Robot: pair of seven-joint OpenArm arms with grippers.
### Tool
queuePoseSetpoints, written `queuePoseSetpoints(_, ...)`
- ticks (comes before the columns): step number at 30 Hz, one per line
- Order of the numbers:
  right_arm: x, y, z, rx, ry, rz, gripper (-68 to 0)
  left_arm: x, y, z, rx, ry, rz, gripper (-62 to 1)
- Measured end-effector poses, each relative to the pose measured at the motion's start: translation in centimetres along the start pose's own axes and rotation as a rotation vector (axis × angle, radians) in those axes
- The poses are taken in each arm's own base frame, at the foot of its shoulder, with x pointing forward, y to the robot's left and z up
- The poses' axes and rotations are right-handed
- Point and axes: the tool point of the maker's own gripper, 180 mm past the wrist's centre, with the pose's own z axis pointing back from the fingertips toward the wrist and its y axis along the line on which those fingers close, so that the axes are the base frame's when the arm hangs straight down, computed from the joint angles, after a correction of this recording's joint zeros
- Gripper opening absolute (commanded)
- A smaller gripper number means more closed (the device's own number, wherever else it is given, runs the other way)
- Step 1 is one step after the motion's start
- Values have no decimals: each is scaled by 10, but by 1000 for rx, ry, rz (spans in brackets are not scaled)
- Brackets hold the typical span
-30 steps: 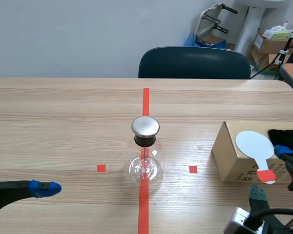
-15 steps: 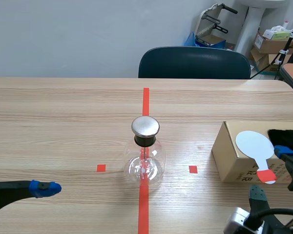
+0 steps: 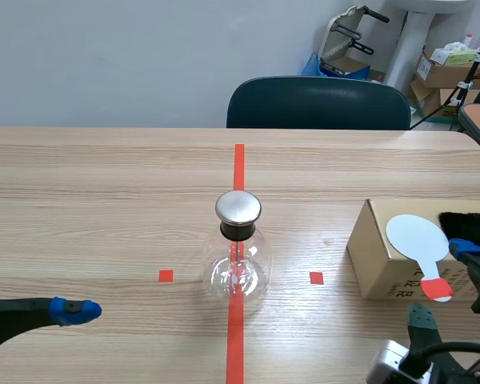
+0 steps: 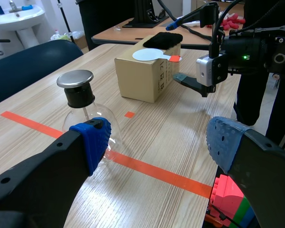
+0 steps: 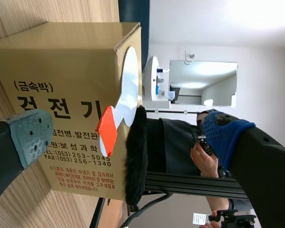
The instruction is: Do the electroscope experiment
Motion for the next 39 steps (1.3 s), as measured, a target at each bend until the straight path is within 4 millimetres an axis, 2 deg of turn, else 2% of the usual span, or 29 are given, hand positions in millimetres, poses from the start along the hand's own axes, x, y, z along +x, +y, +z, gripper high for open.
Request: queuePoseSetpoints(39,0,0,0,0,0,0,4,0,2,0,11,-1,8,-161)
